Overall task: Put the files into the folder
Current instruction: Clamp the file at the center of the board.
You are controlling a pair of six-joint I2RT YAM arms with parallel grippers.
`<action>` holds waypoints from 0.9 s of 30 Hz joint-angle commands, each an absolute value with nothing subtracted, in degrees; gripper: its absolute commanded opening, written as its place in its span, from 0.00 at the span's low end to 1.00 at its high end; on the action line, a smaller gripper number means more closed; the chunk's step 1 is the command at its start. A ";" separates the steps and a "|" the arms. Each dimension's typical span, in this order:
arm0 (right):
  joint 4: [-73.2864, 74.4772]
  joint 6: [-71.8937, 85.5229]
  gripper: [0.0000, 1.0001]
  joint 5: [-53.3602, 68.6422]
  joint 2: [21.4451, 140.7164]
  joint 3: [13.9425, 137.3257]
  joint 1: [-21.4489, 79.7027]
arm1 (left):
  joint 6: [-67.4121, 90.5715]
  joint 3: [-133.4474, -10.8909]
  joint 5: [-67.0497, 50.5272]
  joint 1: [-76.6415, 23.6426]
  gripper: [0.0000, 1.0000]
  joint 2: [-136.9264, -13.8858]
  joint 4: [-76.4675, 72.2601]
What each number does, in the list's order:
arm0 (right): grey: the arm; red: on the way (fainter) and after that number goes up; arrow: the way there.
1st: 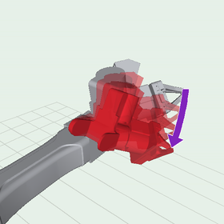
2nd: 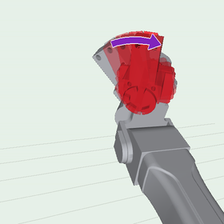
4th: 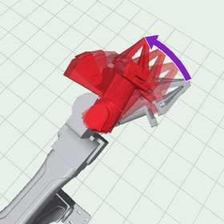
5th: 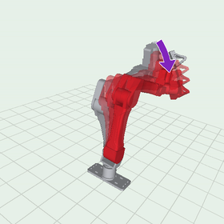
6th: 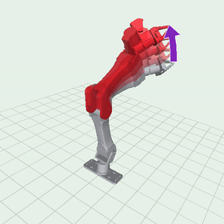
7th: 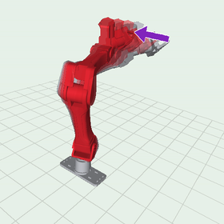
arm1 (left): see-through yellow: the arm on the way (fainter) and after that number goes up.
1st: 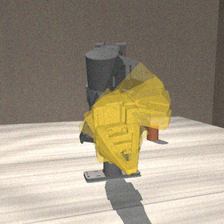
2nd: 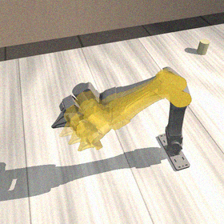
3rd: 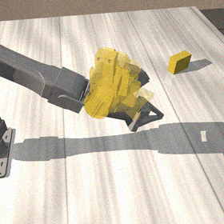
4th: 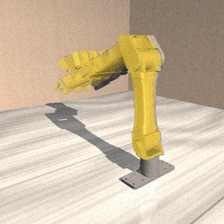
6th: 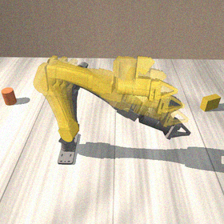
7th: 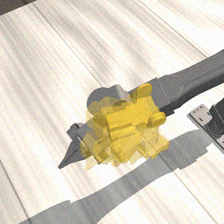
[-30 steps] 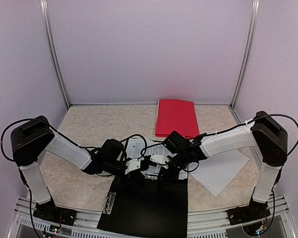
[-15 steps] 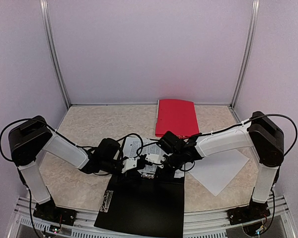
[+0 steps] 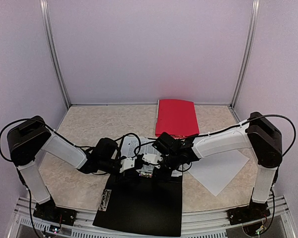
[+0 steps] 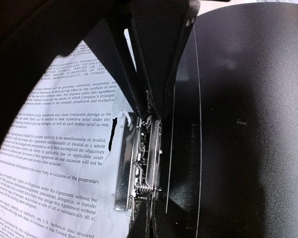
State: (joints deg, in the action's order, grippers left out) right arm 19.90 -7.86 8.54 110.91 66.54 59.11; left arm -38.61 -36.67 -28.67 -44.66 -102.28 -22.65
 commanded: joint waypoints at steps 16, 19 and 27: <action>21.23 -6.87 0.00 14.03 108.93 61.70 58.80 | -30.74 -34.96 -20.16 -43.15 0.00 -102.36 -21.62; 22.90 -7.27 0.00 13.19 109.37 63.50 58.84 | -31.02 -35.31 -20.40 -43.54 0.00 -102.56 -21.16; 25.42 -6.70 0.04 12.80 107.40 65.09 58.80 | -31.54 -35.77 -20.50 -44.02 0.00 -102.92 -20.19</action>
